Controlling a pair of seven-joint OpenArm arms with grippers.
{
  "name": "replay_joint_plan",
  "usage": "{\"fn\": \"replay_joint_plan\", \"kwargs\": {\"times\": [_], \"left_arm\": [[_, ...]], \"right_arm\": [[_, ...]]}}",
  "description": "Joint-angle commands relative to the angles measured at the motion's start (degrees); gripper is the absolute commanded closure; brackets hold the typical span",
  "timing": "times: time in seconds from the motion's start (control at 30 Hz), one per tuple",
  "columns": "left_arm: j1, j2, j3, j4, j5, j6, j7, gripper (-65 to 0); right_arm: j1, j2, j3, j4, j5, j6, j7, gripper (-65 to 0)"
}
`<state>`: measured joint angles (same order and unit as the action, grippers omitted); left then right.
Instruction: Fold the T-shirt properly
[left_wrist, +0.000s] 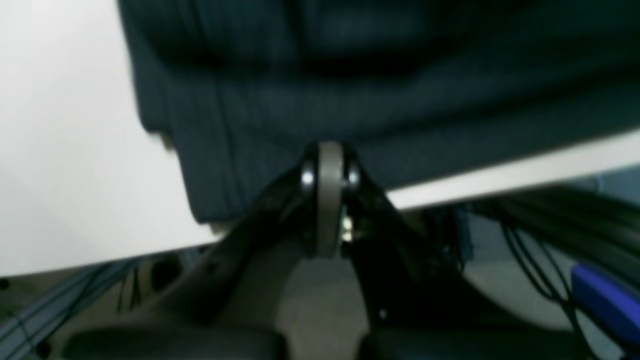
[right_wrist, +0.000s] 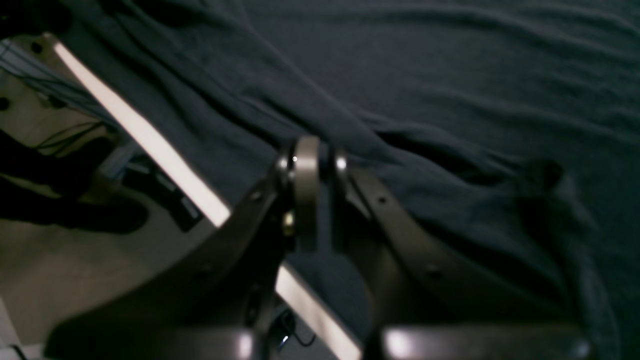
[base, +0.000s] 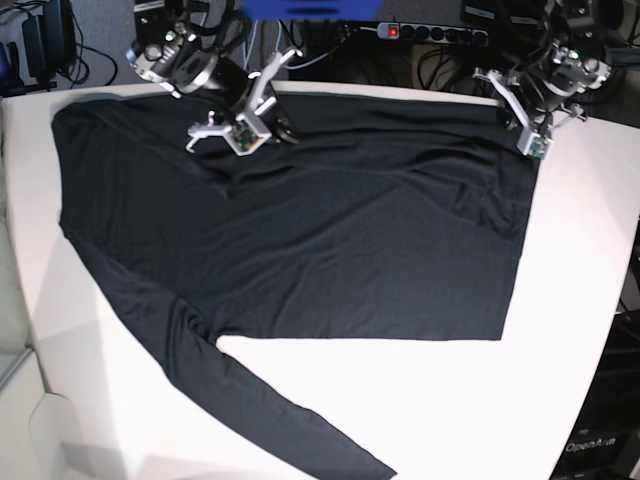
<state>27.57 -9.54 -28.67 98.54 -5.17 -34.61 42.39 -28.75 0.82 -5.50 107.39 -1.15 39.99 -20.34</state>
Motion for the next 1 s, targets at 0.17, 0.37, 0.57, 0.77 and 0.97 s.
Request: {"fn": "replay_joint_plan", "kwargs": {"times": [0.17, 0.37, 0.57, 0.77, 0.97], "left_arm": [[-3.35, 1.23, -0.13, -3.38, 5.56, 0.1, 0.03, 0.0], [-3.62, 1.32, 0.23, -3.29, 5.83, 0.1, 0.11, 0.0], [-3.53, 1.32, 0.05, -3.38, 5.92, 0.1, 0.11, 0.0], [-3.44, 1.32, 0.05, -3.38, 5.83, 0.1, 0.11, 0.0], [-3.44, 1.32, 0.14, -3.38, 5.92, 0.1, 0.11, 0.0]], "right_arm": [[-0.13, -0.07, -1.49, 0.96, 1.1, 0.01, 1.39, -2.6], [0.14, 0.1, -2.72, -0.98, 1.1, 0.01, 1.39, -2.6], [1.63, 0.1, -2.72, -4.93, 1.1, 0.01, 1.57, -2.6], [3.83, 0.02, -2.72, -8.01, 1.1, 0.01, 1.57, -2.6], [4.88, 0.02, -3.95, -9.77, 1.19, 0.01, 1.57, -2.6]]}}
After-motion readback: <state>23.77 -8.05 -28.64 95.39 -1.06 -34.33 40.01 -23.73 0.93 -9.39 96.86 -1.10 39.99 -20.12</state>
